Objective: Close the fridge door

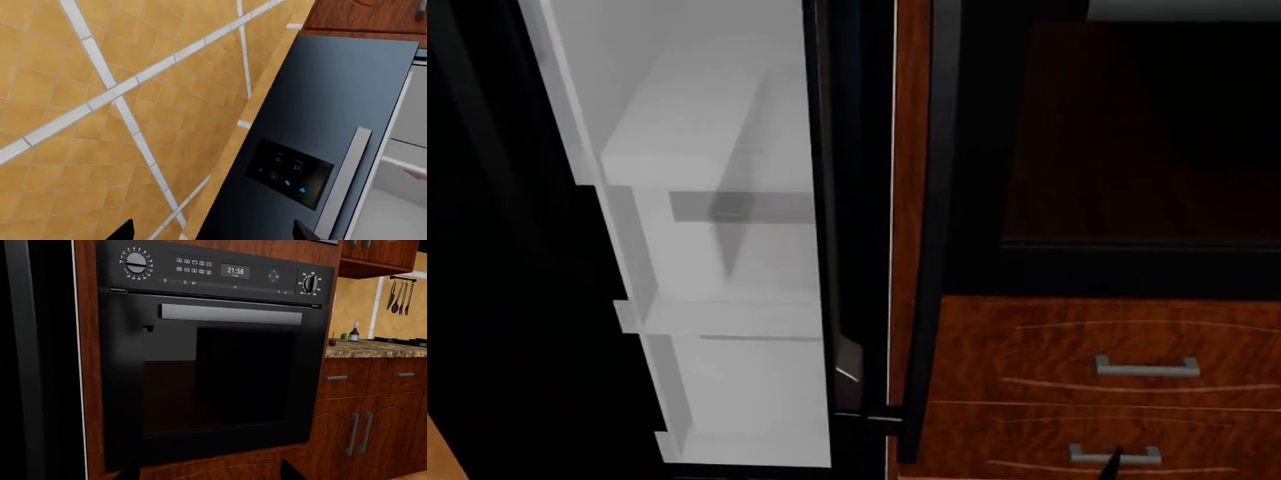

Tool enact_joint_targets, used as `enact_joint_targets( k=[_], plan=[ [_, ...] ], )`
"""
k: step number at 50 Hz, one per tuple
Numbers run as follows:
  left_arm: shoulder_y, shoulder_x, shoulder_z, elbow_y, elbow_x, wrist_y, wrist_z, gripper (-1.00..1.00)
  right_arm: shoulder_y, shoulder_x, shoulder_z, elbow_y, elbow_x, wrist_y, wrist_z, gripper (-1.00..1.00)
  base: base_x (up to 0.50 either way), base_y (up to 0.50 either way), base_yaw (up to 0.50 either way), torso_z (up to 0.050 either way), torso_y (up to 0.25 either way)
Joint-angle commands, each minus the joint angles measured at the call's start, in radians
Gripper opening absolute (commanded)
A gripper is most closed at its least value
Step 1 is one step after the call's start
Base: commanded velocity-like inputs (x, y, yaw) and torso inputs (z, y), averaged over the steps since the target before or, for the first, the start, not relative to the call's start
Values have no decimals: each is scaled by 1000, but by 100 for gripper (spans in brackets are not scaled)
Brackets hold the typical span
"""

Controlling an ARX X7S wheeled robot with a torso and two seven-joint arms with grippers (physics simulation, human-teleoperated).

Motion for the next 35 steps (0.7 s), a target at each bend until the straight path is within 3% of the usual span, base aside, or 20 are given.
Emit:
enact_joint_targets(
  k=[1,11,14,35],
  plan=[
    [37,67,-115,49,-137,169,-19,100,37,7,-14,20,13,9,-8,100,141,0,0,0,0],
    [31,75,-90,46,-123,219,-31,100,33,21,-19,18,26,-19,-26,100,391,-18,0,0,0],
    [3,57,-60,10,-65,170,-58,100,37,22,-24,24,26,-19,-28,100,500,-36,0,0,0],
    [69,32,-62,54,-100,182,-94,100,34,26,-40,27,26,-19,-19,100,500,-98,0,0,0]
  ],
)
